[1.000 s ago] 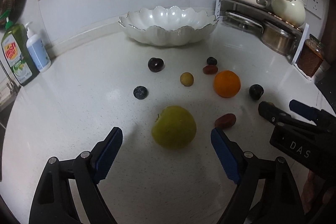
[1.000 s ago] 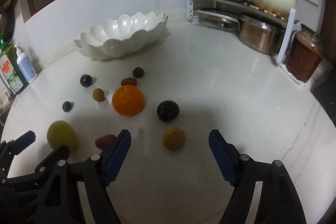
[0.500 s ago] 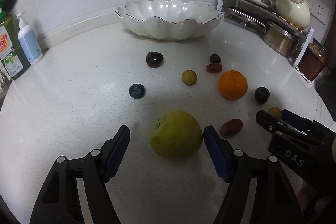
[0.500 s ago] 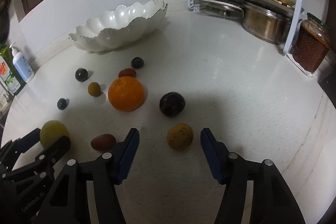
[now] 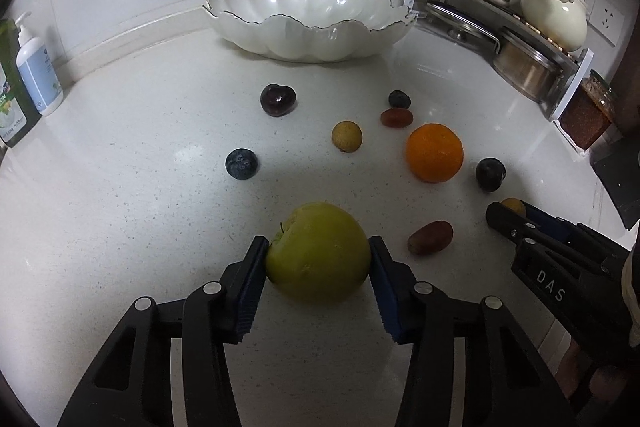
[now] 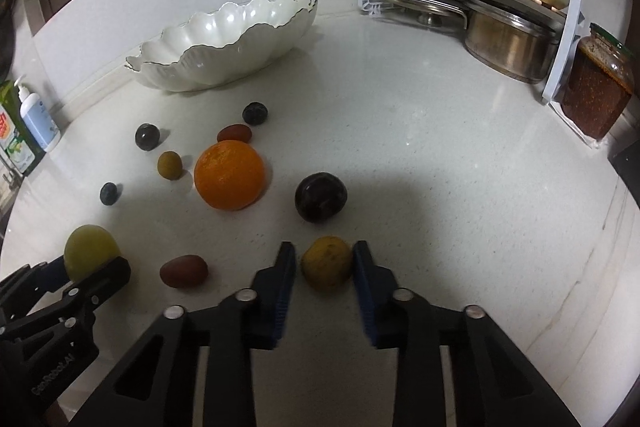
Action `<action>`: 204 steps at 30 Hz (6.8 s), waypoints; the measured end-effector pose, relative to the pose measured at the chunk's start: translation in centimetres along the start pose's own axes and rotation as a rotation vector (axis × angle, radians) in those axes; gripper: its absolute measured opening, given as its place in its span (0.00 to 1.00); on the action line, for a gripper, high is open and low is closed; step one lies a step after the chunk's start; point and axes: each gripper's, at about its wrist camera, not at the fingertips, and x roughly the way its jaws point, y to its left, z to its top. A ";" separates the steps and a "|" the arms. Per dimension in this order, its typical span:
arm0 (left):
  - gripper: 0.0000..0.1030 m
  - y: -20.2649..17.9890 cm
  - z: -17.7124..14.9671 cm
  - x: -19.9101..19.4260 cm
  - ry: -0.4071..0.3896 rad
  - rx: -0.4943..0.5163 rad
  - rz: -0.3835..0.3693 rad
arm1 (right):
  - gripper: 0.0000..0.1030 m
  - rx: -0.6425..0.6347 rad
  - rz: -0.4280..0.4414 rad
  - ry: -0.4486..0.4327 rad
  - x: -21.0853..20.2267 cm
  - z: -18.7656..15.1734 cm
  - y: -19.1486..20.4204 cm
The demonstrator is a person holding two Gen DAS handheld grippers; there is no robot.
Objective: Organize fruits
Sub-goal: 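Close the left gripper on the green apple while the right gripper grasps the brown fruit, then carry the green apple and brown fruit with both tools into the white bowl, then open both grippers to release the fruits into the bowl, then withdraw both tools from the bowl back toward the remaining fruits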
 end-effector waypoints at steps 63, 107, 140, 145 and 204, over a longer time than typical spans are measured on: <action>0.48 5.9 17.3 -8.3 -0.458 0.050 -0.005 | 0.26 -0.100 0.106 -0.331 -6.0 18.1 8.6; 0.48 5.7 31.2 11.1 0.035 0.099 -0.003 | 0.26 -0.138 0.058 0.155 14.2 29.7 8.5; 0.59 5.8 30.9 13.2 0.138 0.113 0.075 | 0.44 -0.140 0.004 0.232 16.3 29.8 7.6; 0.63 5.8 30.5 10.6 0.090 0.099 0.055 | 0.44 -0.132 0.024 0.188 13.0 29.7 7.2; 0.71 5.3 14.2 -13.9 -0.359 0.103 0.017 | 0.45 -0.149 0.033 -0.387 -13.7 14.1 7.9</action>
